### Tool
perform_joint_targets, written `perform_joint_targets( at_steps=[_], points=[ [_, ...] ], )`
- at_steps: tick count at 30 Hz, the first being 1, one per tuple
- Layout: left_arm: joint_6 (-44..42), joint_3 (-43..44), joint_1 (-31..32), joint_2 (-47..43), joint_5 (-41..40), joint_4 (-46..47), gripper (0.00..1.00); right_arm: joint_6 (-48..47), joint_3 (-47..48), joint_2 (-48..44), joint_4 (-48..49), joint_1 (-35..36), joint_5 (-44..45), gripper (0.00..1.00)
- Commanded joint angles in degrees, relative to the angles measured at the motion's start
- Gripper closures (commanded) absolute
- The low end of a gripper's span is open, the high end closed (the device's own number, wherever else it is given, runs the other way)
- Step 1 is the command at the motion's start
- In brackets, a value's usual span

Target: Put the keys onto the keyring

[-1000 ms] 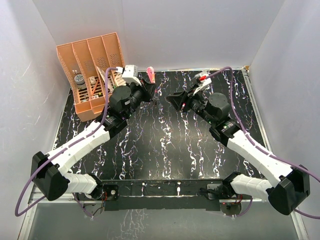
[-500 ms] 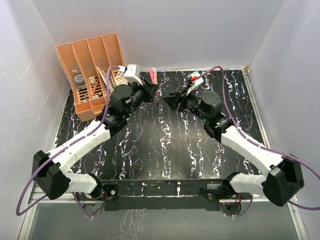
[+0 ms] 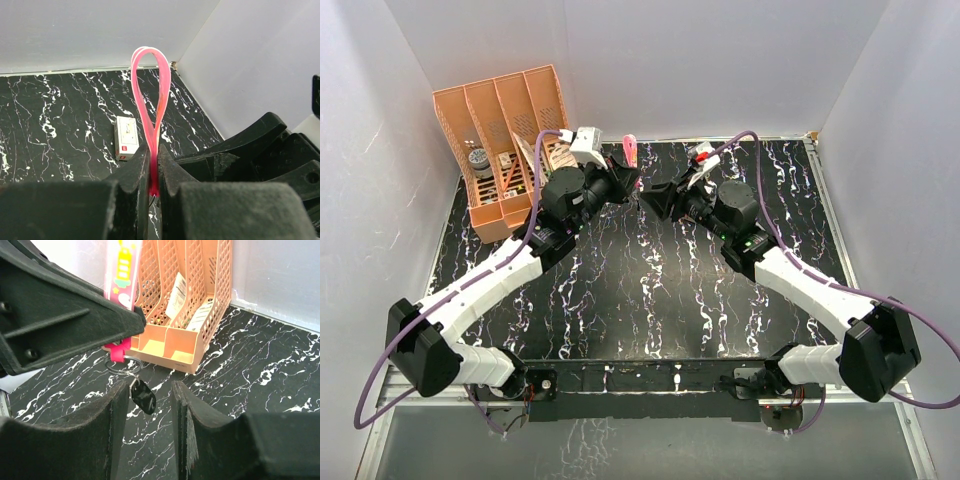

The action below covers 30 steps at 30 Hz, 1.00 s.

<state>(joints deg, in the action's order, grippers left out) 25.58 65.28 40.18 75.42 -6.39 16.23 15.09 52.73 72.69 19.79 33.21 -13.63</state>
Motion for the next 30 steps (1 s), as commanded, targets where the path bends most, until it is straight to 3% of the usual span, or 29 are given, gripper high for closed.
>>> perform_joint_targets(
  at_steps=[1,30],
  points=[
    [0.4,2.5,-0.4,0.1,1.4,0.3,1.00,0.3,2.9,0.2,5.7,-0.3,-0.4,0.64],
    [1.0,3.4,-0.4,1.4,4.0,0.3,1.00,2.2,3.6,2.3,8.7,-0.3,-0.6,0.70]
  ],
)
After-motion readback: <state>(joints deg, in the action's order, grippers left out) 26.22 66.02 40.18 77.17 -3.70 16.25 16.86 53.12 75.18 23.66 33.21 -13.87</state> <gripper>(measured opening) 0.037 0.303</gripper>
